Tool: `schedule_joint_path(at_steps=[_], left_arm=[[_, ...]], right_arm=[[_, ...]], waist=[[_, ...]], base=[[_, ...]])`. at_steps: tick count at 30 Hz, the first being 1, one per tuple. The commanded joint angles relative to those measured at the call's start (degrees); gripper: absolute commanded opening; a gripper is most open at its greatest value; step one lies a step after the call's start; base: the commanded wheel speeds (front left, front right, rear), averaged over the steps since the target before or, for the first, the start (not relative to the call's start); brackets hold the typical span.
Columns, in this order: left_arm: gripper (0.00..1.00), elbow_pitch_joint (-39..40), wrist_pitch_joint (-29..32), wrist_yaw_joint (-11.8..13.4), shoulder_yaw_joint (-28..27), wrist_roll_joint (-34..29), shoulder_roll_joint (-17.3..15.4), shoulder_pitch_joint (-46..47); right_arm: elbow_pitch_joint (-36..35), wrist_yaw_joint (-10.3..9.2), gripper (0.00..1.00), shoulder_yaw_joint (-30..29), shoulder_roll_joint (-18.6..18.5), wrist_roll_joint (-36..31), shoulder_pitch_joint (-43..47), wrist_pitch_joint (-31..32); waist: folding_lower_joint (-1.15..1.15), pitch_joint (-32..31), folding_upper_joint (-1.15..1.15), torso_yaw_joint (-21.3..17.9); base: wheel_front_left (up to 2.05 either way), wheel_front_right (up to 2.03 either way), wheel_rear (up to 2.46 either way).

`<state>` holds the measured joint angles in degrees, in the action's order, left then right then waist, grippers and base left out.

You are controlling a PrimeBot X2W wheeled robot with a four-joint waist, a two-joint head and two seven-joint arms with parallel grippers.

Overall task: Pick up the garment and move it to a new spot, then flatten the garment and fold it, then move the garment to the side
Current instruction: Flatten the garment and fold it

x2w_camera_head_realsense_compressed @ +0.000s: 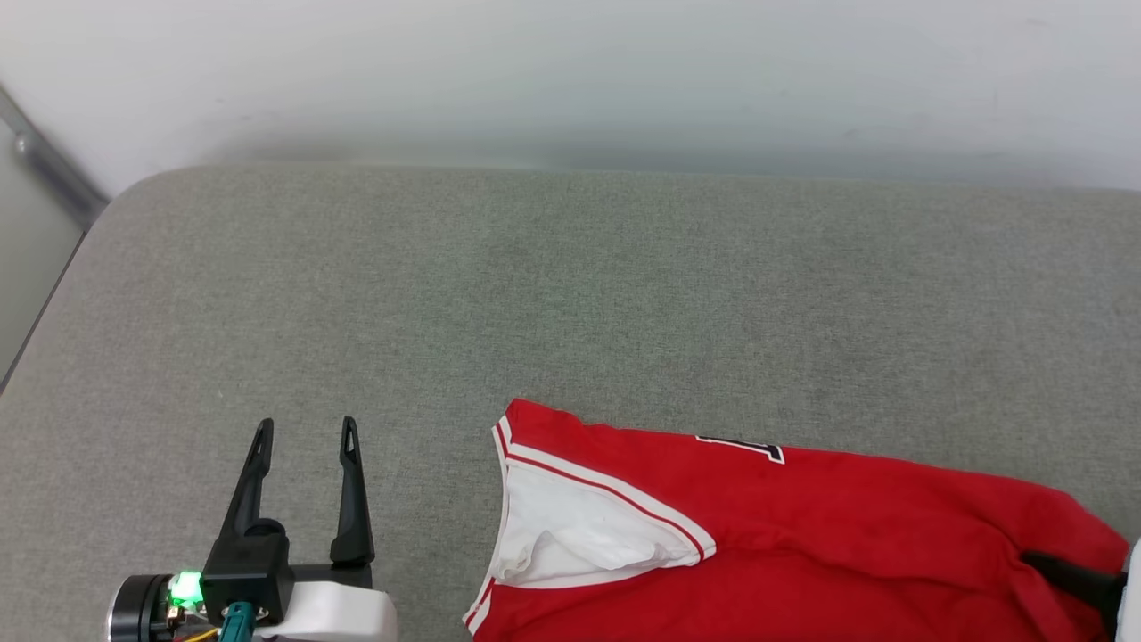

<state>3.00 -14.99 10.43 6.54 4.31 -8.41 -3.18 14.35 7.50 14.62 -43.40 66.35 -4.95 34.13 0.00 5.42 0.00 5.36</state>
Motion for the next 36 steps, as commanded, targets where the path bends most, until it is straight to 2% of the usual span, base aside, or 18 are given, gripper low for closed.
schedule_joint_path(at_steps=[1,11,14,17,19,25,29,36], left_arm=[[1.0,0.01,-0.25,-0.41,-0.49,-0.41,0.27,-0.71],[1.0,-0.4,-0.25,-2.34,-1.41,-1.49,1.67,-0.36],[1.0,-0.46,-0.25,-2.98,-1.53,-1.77,2.42,0.27],[1.0,-0.4,-0.25,-3.4,-1.53,-2.07,2.85,1.2],[1.0,-0.4,-0.25,-3.58,-1.49,-2.13,2.97,1.5],[1.0,-0.62,-0.25,-4.13,-1.25,-2.33,3.82,3.21],[1.0,-0.86,-0.25,-4.3,-1.08,-2.4,4.3,4.31],[1.0,-1.32,-0.25,-4.63,-0.67,-2.35,4.82,6.2]], right_arm=[[-1.87,-0.01,0.0,-0.1,-0.4,0.92,0.81,0.69],[-15.85,-0.01,0.0,-0.05,2.04,5.43,-0.23,6.4],[-20.17,-0.01,0.0,2.28,4.13,3.17,-3.4,9.74],[-21.31,-0.01,0.0,4.83,6.44,0.56,-7.24,12.5],[-21.25,-0.01,0.0,5.87,7.43,-0.27,-8.69,13.35],[-18.25,-0.01,0.0,13.08,14.14,-5.28,-17.98,16.76],[-13.92,-0.01,0.0,18.16,18.07,-7.92,-23.52,17.27],[-5.6,-0.01,0.0,26.85,22.11,-10.55,-29.44,15.69]], waist=[[0.0,-0.43,0.0,-0.34],[0.0,-0.43,0.0,0.45],[0.0,0.49,0.0,1.4],[0.0,1.61,0.0,2.14],[0.0,1.98,0.0,2.39],[0.0,4.47,0.0,3.59],[0.0,5.84,0.0,4.07],[0.0,7.68,0.0,4.99]], base=[[0.0,0.0,0.0],[0.0,0.0,0.0],[0.0,0.0,0.0],[0.0,0.0,0.0],[0.0,0.0,0.0],[0.0,0.0,0.0],[0.0,0.0,0.0],[0.0,0.0,0.0]])
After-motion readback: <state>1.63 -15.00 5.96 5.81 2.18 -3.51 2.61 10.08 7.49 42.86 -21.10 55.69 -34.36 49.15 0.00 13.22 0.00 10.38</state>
